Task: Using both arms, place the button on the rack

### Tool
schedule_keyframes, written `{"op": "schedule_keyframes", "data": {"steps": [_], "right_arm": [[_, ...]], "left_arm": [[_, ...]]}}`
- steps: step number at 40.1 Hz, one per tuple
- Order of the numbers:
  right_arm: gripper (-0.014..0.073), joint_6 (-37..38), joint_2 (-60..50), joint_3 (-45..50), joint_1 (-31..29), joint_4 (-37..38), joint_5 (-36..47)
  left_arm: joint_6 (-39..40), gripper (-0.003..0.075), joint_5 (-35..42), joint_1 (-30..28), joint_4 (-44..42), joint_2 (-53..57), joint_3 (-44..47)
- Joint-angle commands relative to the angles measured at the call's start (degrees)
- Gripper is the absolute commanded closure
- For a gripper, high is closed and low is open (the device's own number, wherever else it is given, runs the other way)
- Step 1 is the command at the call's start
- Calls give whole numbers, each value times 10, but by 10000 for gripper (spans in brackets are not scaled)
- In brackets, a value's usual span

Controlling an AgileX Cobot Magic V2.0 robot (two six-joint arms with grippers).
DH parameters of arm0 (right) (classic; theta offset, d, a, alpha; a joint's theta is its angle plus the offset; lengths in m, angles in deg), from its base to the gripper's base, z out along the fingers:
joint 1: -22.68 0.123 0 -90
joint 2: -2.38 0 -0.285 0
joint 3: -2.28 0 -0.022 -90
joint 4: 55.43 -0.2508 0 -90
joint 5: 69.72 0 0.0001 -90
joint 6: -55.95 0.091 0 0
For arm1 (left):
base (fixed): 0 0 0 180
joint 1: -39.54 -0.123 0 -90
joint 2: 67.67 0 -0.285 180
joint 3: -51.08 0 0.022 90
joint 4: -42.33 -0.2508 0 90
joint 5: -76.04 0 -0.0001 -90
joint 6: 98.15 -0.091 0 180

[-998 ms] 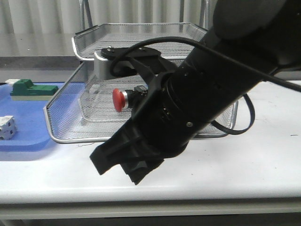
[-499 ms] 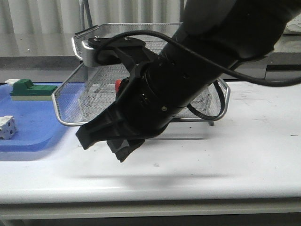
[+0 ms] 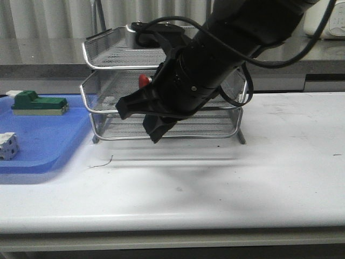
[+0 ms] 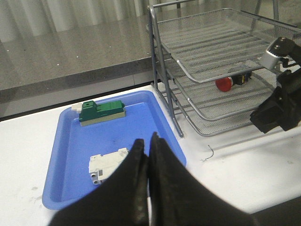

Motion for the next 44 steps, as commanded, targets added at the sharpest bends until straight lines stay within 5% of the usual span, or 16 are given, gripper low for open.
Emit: {"op": "schedule_keyframes", "data": {"steps": [1,17,32,44], "right_arm": [[653,-2,-18,-40,-17,4,16],[653,-2,-17,-52,-20,4,-21],[653,0,-131,-52,-37,16,-225],[653,251,-241,-52,-110,307,-331]], "left_arm": [[5,739,42,-1,11,-6,-14],[5,739,42,-1,11,-6,-14],[5,739,42,-1,11,-6,-14],[5,739,42,-1,11,-6,-14]]}}
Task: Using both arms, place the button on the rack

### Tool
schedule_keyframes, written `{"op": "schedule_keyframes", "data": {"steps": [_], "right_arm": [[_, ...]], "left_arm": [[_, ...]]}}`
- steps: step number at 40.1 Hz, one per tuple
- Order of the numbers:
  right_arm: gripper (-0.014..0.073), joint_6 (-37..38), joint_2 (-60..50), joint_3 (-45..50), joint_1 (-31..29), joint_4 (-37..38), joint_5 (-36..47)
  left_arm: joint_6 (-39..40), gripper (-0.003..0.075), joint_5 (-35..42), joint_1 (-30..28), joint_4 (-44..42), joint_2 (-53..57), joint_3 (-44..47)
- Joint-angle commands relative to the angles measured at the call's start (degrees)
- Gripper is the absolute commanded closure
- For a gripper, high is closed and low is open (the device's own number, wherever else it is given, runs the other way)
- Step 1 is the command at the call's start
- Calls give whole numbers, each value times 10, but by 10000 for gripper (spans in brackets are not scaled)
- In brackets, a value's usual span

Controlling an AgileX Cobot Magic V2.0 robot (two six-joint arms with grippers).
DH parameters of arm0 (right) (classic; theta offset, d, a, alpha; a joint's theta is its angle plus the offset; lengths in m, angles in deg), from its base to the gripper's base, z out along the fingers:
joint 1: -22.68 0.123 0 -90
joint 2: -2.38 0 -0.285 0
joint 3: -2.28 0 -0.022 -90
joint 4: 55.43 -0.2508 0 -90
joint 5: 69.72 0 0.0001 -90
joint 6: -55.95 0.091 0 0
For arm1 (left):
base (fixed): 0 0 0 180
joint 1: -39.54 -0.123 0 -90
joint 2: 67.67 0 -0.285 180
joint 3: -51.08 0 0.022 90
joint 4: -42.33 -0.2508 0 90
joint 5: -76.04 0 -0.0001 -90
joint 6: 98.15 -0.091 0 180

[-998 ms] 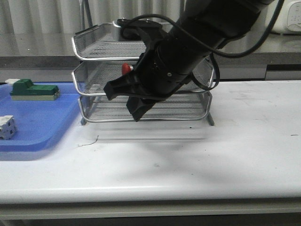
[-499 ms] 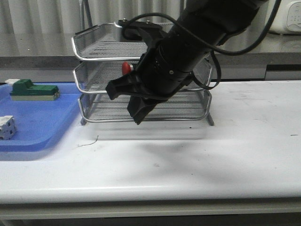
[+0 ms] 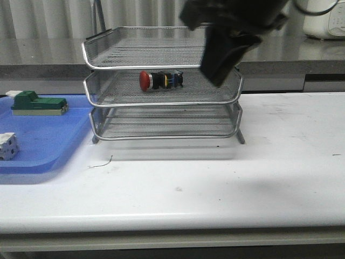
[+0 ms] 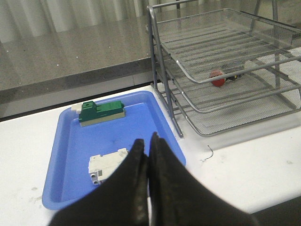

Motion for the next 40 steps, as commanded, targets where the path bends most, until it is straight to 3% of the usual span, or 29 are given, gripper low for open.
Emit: {"op": "schedule_keyframes", "data": {"steps": [1,10,29,40], "right_arm": [[653,87,-58,-17,-24,94,-24],[653,96,-146,31,-49,106,-29],[653,96,-403,328,-49,106,136],[653,96,-587,432,-49,106,156]], "left_arm": [[5,739,42,-1,11,-7,-14],[5,739,42,-1,11,-7,-14],[5,739,42,-1,11,-7,-14],[5,739,42,-1,11,-7,-14]]}}
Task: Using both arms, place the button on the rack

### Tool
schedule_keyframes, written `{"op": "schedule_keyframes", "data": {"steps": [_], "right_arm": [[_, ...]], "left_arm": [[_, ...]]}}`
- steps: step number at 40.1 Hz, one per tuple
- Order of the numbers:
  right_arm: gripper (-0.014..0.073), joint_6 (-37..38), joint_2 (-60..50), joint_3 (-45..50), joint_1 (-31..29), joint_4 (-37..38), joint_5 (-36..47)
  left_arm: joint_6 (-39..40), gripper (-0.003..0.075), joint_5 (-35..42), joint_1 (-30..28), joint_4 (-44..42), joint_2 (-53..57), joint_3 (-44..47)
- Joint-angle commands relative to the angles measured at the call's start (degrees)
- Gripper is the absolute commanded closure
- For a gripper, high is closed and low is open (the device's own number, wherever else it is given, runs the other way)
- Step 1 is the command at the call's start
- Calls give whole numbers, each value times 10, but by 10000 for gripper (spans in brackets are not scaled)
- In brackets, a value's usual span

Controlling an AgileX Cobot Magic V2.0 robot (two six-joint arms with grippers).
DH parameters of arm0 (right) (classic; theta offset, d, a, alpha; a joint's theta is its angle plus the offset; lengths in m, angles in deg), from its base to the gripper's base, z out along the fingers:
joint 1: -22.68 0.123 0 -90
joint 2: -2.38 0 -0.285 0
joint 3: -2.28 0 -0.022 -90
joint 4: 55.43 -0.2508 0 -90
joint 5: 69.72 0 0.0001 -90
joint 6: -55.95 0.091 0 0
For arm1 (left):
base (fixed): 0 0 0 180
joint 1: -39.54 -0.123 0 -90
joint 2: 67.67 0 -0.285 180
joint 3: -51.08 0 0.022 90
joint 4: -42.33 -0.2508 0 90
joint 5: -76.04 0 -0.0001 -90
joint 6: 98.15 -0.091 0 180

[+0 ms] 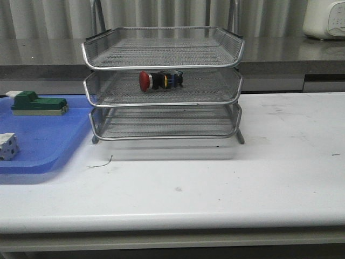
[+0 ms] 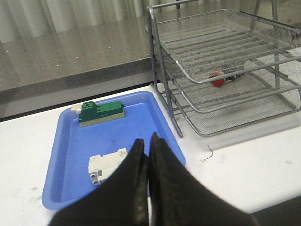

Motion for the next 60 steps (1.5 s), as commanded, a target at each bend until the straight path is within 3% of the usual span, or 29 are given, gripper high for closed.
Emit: {"op": "schedule_keyframes", "data": {"steps": [1,13,52,55,60], "right_arm": [[653,0,-60,9,-4,7,46],[653,0,-198,23,-4,6,42],[653,0,-203,23,-4,6,41],[653,0,-203,23,-4,6,41],[653,0,-203,23,-4,6,41]], "left_arm": [[5,739,42,-1,11,-7,-14],[5,739,42,-1,11,-7,-14],[8,739,63,-1,1,-3,-6],[41,739,105,-1,-29,10,12],[162,739,185,-1,-120,39,63]]}}
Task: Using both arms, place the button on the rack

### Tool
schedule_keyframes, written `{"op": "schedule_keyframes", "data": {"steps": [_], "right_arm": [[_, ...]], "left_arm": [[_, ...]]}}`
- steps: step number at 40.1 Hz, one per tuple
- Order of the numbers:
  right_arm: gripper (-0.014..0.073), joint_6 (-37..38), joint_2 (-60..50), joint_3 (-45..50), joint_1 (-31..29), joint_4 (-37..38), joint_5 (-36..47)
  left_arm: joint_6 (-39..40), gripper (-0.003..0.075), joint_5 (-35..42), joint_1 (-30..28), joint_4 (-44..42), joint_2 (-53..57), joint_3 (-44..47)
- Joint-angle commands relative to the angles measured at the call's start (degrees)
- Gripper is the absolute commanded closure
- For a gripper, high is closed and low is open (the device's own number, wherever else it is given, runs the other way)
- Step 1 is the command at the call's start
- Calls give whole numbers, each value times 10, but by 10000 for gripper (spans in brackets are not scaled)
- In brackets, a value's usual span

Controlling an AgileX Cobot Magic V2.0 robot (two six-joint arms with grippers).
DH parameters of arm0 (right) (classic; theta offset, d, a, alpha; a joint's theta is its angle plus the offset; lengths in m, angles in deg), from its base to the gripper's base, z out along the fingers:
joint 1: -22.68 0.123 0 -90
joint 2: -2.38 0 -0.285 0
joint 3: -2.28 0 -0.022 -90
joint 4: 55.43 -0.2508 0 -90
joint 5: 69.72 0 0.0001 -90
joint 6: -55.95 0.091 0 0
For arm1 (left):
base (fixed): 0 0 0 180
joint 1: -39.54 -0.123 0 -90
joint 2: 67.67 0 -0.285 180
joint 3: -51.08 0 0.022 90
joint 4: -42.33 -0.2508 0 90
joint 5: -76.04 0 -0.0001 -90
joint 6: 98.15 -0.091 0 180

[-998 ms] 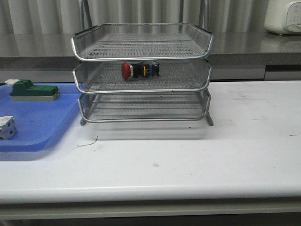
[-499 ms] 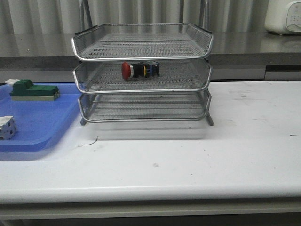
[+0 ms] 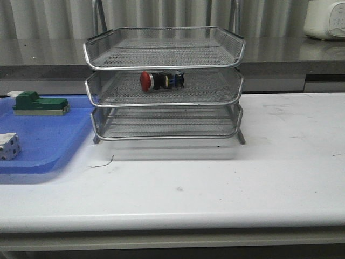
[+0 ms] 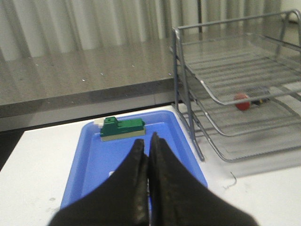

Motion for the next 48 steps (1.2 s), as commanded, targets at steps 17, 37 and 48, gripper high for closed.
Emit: {"op": "schedule_keyframes", "data": {"steps": [17,37,48], "right_arm": [[653,0,7,-13,-3,6,39],[653,0,7,-13,-3,6,39],[653,0,7,-13,-3,6,39]], "left_arm": [[123,739,154,-1,-77,23,171],[123,739,168,-1,-73,23,207],[123,739,168,-1,-73,23,207]]}}
